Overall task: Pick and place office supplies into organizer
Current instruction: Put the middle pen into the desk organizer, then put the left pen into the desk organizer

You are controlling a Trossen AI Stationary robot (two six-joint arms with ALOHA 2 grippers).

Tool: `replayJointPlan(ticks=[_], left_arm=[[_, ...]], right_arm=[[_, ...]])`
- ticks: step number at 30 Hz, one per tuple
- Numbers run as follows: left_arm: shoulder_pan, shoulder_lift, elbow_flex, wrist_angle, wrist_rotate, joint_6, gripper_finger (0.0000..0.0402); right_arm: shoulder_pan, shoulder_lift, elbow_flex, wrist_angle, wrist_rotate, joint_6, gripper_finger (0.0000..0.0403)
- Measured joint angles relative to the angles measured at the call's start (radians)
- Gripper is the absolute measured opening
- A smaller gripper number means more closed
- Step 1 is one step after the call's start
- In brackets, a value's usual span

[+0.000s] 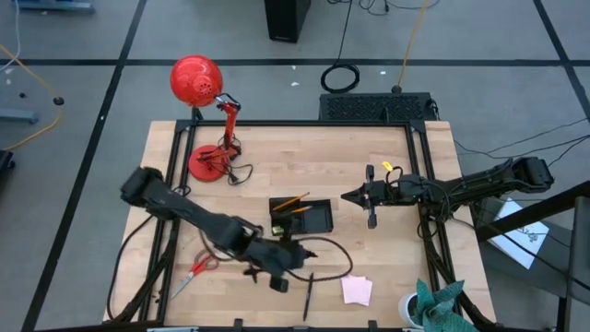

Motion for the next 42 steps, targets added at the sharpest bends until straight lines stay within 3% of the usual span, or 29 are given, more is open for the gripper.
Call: replayJointPlan(ticks=[5,11,16,20,26,35,42], left_arm=[[0.022,-0.165,-0.108,0.133,-0.022,0.071,0.0000],[0.063,-0.314,-0.344,0.365,-0.001,0.122,0.0000],[0.115,-0.366,-0.545,0.536,0.057,0.077,0.0000],[0.150,-0.373,-0.627,0.609,0.086,0.013,0.0000],[0.159,-0.374,-0.639,0.576,0.141,-0.085,0.0001],[0.062,-0.357,-0.640,0.162,0.198,-0.418,0.0020],[-0.056,-0.354,-0.640,0.024,0.191,-0.325,0.0098]], right_arm=[[0.000,0.000,0.000,-0.002,0.000,-0.001,0.0000],[0.000,0.000,0.000,-0.002,0.000,-0.006,0.0000],[0.000,0.000,0.000,-0.002,0.000,-0.006,0.0000],[0.000,0.000,0.000,-0.002,0.000,-0.008,0.0000],[0.000,0.000,0.000,-0.003,0.000,-0.008,0.0000],[0.000,0.000,0.000,-0.009,0.001,-0.008,0.0000],[0.000,0.000,0.000,-0.007,0.001,-0.001,0.0000]])
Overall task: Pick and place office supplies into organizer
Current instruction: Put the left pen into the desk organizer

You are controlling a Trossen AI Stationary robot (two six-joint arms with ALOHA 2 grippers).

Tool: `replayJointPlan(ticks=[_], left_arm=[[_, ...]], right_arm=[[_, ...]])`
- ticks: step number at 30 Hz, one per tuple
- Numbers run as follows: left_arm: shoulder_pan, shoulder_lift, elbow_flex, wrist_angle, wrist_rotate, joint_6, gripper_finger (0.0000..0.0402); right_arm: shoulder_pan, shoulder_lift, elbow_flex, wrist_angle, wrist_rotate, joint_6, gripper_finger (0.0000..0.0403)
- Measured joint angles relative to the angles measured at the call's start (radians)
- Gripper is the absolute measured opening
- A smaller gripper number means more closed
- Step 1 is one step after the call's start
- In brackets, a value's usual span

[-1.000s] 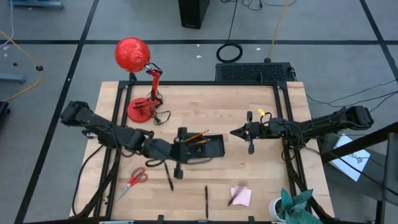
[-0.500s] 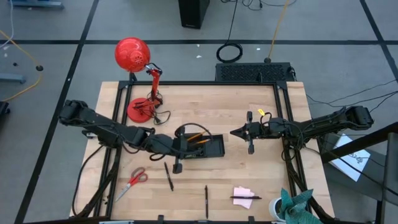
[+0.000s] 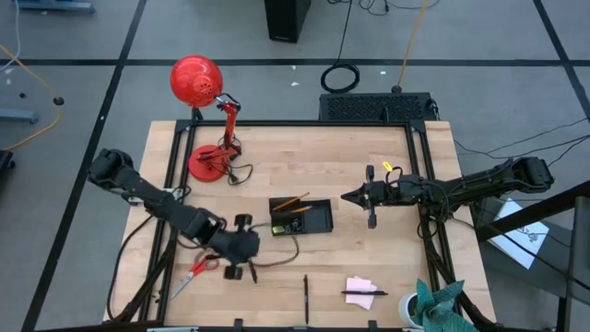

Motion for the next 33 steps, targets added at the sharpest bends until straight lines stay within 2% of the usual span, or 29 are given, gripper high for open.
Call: replayJointPlan(ticks=[7,13,19,25,33], left_arm=[[-0.047,0.028,0.000,-0.001,-0.014,0.157,0.0183],[-0.055,0.103,0.000,-0.008,-0.014,0.324,0.0229],[-0.065,0.153,0.000,0.000,0.025,0.369,0.0239],[-0.088,0.226,0.005,-0.006,0.128,0.470,0.0239],[-0.091,0.329,0.042,-0.083,0.097,0.629,0.0239]], right_arm=[[0.000,0.000,0.000,0.005,0.000,0.000,0.0000],[0.000,0.000,0.000,0.005,0.000,0.000,0.0000],[0.000,0.000,0.000,0.004,0.000,0.001,0.0000],[0.000,0.000,0.000,0.001,0.004,0.001,0.0000],[0.000,0.000,0.000,-0.003,0.005,0.002,0.0000]])
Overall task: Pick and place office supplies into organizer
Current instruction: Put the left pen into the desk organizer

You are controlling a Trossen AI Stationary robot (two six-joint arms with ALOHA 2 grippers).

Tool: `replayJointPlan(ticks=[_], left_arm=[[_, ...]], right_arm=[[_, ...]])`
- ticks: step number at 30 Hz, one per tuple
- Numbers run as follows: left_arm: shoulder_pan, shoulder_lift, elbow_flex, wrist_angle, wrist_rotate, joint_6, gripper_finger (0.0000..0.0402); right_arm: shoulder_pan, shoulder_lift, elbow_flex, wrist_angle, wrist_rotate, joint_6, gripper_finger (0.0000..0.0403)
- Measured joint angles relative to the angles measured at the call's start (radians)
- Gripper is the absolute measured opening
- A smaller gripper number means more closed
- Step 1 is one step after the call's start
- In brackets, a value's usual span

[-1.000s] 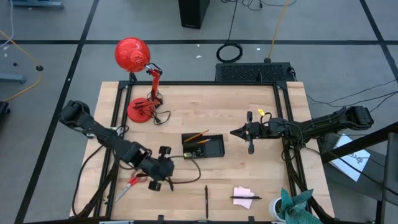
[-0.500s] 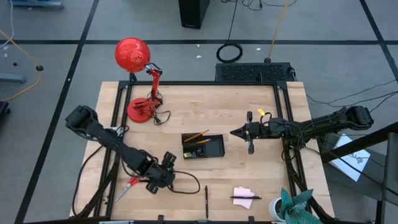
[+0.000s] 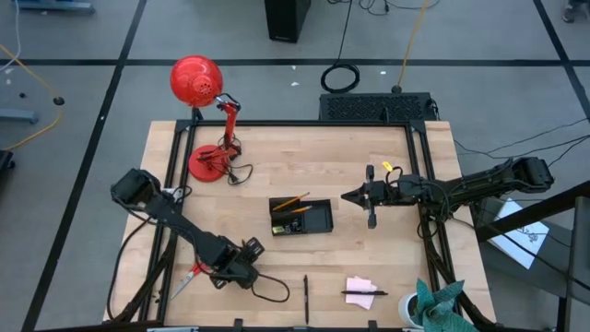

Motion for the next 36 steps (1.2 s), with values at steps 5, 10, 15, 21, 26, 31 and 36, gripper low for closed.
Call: replayJointPlan(ticks=[5,10,15,21,26,31,36], left_arm=[[0.020,0.002,0.001,-0.002,0.002,0.012,0.0239],[0.035,0.003,-0.001,0.023,0.011,0.049,0.0228],[0.049,0.006,-0.002,0.079,0.055,0.050,0.0168],[0.047,0.030,0.001,0.096,0.095,0.033,0.0100],[0.048,0.055,0.002,0.112,0.093,-0.045,0.0055],[0.051,0.055,0.000,0.166,0.091,-0.141,0.0026],[0.052,0.058,-0.001,0.282,0.094,-0.215,0.0023]], right_arm=[[0.000,0.000,0.000,-0.002,0.000,0.000,0.0000],[0.000,0.000,0.000,-0.002,0.000,0.000,0.0000],[0.000,0.000,0.000,-0.002,0.000,0.000,0.0000],[0.000,0.000,0.000,-0.001,0.000,0.000,0.0000],[0.000,0.000,0.000,-0.002,0.000,0.000,0.0000],[0.000,0.000,0.000,-0.001,0.000,0.000,0.0000],[0.000,0.000,0.000,-0.001,0.000,0.000,0.0000]])
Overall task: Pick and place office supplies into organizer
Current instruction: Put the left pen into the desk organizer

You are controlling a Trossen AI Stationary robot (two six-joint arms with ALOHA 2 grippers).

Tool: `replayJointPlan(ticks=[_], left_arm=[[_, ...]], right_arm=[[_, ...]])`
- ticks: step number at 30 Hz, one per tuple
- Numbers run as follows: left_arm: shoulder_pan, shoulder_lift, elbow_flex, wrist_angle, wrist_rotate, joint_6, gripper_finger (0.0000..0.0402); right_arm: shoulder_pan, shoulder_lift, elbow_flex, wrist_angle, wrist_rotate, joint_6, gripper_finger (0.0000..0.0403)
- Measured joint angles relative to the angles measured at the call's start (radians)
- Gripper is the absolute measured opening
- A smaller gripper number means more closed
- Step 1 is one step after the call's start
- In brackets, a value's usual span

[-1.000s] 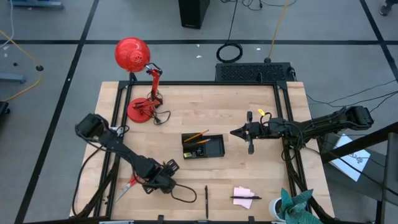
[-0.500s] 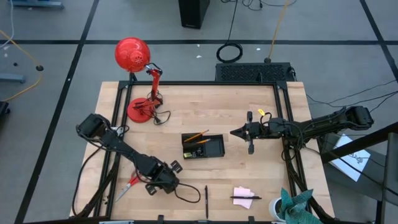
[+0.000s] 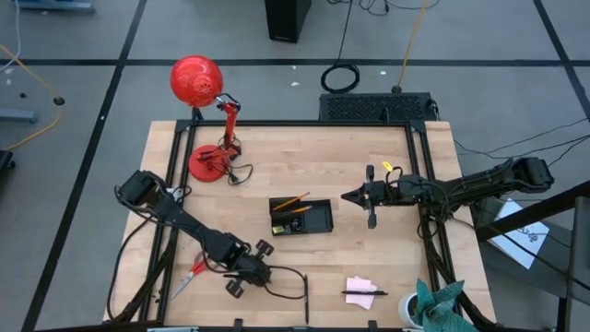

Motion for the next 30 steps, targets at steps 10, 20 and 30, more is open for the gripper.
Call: replayJointPlan(ticks=[10,20,30], left_arm=[[0.022,-0.112,-0.004,0.108,-0.263,0.029,0.0025],[0.133,-0.355,-0.002,0.265,-0.399,0.082,0.0026],[0.271,-0.422,-0.036,0.583,-0.383,0.001,0.0026]], right_arm=[[0.000,0.000,0.000,0.001,0.000,0.014,0.0000],[0.000,0.000,0.000,0.001,0.000,0.014,0.0000],[0.000,0.000,0.000,0.000,-0.003,0.014,0.0000]])
